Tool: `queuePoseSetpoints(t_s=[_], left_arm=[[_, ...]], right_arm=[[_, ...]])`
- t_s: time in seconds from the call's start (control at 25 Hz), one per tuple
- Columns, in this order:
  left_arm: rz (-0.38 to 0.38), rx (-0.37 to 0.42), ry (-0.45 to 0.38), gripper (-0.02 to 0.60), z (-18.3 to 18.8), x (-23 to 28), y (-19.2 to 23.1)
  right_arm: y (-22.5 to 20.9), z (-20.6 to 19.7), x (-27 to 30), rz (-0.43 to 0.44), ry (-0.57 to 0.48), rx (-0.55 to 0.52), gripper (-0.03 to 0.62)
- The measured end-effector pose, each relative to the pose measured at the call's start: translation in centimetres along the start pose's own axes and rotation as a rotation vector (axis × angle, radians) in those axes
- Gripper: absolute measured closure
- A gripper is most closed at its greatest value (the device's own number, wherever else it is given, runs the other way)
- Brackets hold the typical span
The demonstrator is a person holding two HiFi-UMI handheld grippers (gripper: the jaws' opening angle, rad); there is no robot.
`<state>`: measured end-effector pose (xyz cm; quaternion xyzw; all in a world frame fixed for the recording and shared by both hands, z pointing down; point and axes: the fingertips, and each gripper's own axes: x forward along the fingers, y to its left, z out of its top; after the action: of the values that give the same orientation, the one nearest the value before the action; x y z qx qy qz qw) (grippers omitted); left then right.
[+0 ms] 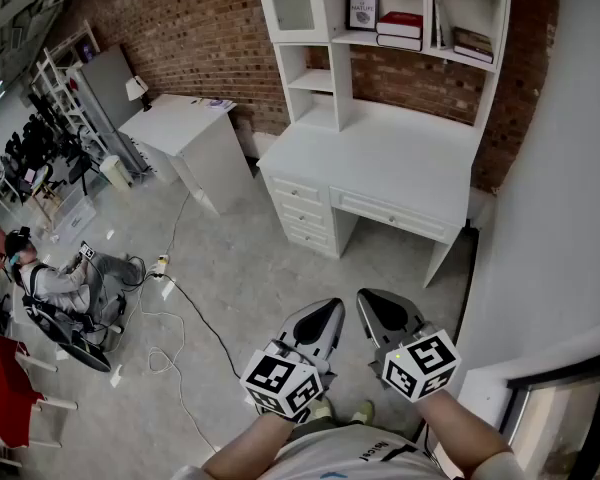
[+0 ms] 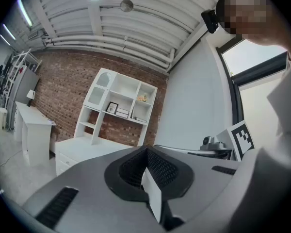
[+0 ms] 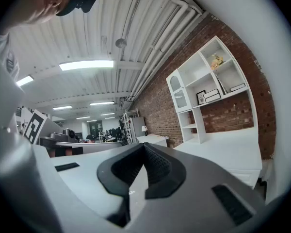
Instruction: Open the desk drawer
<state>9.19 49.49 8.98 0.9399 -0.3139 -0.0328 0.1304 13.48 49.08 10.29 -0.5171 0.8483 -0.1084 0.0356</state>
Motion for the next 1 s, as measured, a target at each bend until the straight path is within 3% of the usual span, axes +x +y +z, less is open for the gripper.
queuePoseSetpoints(t_s=[0.28, 0.64, 1.0], left_arm=[[0.009, -0.005, -0.003, 0.569, -0.3, 1.0, -0.4], [0.060, 0.007, 0.019, 0.569, -0.8, 2.1, 0.8], [0.096, 0.020, 0.019, 0.569, -0.6, 4.3, 5.5]], right_arm=[[-0.8, 0.1, -0.3, 0.016, 0.000, -0.004, 0.577], [-2.3, 0.2, 0.1, 0.063, -0.034, 0.087, 0.576], [-4.0, -0.1, 5.0, 0.077, -0.029, 0.105, 0.576]])
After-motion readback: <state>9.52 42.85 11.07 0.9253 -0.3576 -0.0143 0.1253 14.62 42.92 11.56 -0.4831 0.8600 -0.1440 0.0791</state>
